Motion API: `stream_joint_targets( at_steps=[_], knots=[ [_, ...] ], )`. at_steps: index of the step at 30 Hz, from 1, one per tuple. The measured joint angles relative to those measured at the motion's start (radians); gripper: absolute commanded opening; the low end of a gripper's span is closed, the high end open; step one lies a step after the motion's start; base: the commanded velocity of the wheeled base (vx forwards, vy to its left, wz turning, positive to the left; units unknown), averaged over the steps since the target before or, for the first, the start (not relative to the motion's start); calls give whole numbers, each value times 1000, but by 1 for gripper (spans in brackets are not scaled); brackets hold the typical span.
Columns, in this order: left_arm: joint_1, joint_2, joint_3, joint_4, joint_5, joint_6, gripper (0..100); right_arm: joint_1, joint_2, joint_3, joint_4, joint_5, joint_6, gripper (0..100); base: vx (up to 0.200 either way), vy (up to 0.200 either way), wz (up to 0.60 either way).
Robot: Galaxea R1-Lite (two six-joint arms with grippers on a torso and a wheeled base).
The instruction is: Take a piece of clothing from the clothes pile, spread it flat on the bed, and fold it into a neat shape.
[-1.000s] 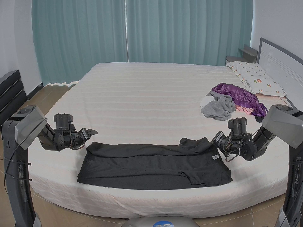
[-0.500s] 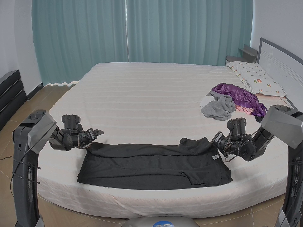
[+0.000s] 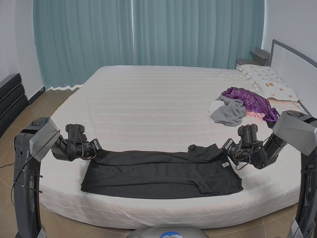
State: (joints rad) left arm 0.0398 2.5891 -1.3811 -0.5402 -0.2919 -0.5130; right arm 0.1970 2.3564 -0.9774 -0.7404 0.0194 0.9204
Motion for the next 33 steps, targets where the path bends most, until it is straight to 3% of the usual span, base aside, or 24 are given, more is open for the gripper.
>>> stream_joint_targets(
  at_steps=[13, 27, 33],
  knots=[
    [36, -42, -13, -65, 13, -38, 0, -5, -5, -61, -4, -5, 1, 0, 0, 0, 0],
    [39, -48, -80, -143, 130, -65, 0, -28, 18, -230, 1, -12, -6, 0, 0, 0, 0],
    [38, -50, -86, -184, 144, -72, 0, -31, 31, -285, -6, -14, -9, 0, 0, 0, 0]
  ],
)
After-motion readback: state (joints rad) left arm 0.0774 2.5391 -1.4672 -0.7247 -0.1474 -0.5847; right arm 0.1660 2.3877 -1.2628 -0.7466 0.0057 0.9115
